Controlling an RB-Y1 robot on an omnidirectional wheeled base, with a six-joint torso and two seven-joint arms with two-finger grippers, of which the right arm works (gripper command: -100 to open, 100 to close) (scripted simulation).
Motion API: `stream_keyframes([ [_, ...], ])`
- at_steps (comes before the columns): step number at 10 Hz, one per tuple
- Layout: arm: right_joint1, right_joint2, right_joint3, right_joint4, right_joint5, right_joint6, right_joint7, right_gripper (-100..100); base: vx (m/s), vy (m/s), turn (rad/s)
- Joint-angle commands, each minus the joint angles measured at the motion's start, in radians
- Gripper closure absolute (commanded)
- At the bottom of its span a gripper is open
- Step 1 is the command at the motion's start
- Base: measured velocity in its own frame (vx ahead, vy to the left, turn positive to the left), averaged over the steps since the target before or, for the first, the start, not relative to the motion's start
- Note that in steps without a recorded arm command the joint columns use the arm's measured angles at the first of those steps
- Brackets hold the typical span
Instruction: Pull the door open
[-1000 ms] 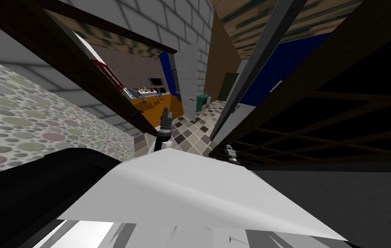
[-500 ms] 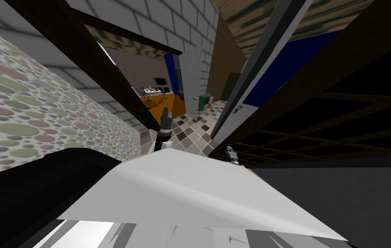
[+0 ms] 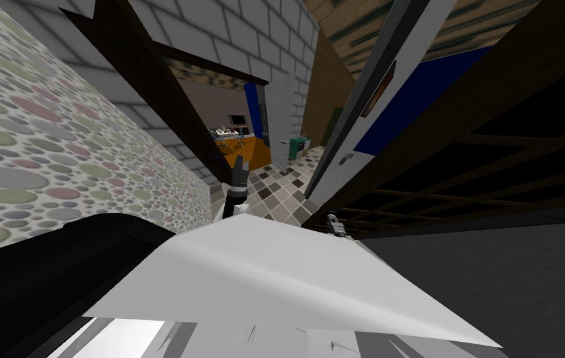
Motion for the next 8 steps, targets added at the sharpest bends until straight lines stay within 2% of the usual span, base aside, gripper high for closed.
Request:
stream_keyframes([
  [1, 0.002, -0.003, 0.004, 0.009, 0.002, -0.016, -0.006, 100, -0.124, -0.057, 0.166],
  [3, 0.005, -0.006, 0.007, 0.018, 0.004, -0.03, -0.012, 100, -0.18, -0.066, 0.155],
  [8, 0.013, -0.018, 0.021, 0.051, 0.012, -0.085, -0.034, 100, -0.199, -0.091, 0.175],
])
